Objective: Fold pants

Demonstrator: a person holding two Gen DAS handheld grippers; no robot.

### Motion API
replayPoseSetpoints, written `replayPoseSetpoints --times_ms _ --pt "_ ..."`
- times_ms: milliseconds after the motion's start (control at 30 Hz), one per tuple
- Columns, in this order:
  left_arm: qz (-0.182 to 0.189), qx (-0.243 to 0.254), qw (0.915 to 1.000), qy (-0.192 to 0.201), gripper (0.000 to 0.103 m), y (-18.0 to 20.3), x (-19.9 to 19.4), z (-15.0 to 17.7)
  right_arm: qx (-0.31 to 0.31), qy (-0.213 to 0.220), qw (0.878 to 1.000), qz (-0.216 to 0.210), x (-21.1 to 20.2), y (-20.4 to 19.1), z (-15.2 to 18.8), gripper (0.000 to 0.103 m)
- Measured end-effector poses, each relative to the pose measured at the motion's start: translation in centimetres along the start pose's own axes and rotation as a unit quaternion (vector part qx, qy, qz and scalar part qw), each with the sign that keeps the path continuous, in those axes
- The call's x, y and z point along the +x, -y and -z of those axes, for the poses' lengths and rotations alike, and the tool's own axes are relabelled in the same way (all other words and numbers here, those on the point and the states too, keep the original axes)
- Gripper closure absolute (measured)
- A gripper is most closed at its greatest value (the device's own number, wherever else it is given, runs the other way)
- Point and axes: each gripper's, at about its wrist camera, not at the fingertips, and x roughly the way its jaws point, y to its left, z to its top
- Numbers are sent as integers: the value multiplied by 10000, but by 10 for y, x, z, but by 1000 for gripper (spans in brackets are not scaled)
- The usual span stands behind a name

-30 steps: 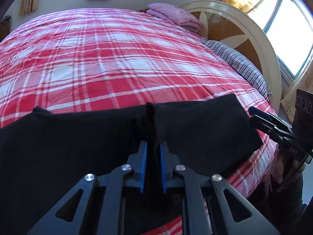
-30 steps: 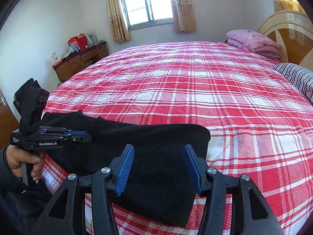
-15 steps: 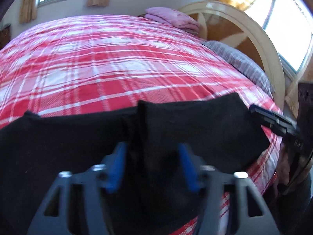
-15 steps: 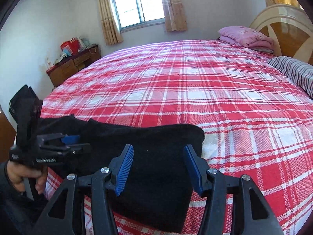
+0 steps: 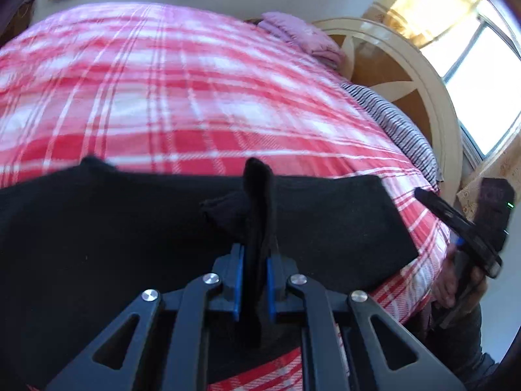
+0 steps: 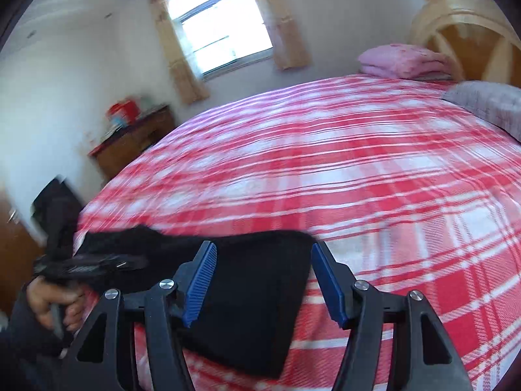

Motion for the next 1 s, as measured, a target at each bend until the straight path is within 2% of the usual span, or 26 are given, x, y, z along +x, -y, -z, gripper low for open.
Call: replayPoseSetpoints --times_ms 67,100,133,200,333,400,467,533,633,733,833,1000 --pt "-26 -52 10000 -65 91 -5 7 4 -392 -414 9977 -369 6 -17 4 39" --pt "-29 -74 9999 -76 90 -8 9 5 -626 -822 9929 -584 14 -26 9 39" --pt "7 -120 9999 -70 90 -10 10 6 -802 -1262 9870 -589 26 -32 17 39" --pt "27 -125 9999 -54 88 -10 8 5 -967 -1729 9800 -198 46 -33 31 39" --pt "-33 -41 10000 32 84 -9 5 7 -1146 -1714 9785 -53 50 -39 34 39" --pt "-190 92 9997 136 76 -6 1 8 -1213 -1576 9800 -22 41 -48 25 39" --pt "-605 326 9973 251 55 -1 -2 9 -1299 -1323 9827 27 35 -55 17 39" --pt "-865 571 9939 364 46 4 -4 11 -1334 -1128 9844 199 38 -60 11 39" --pt "-1117 703 9906 345 45 0 0 13 -1022 -1126 9873 466 64 -49 1 39" --pt "-1115 742 9904 345 43 -3 4 13 -461 -1548 9847 654 97 -19 7 38" --pt "-1170 827 9891 341 41 -3 4 13 -497 -1381 9873 600 87 -19 7 38" --pt "-1152 821 9893 355 41 -2 3 14 -691 -1250 9856 901 50 -35 13 38"
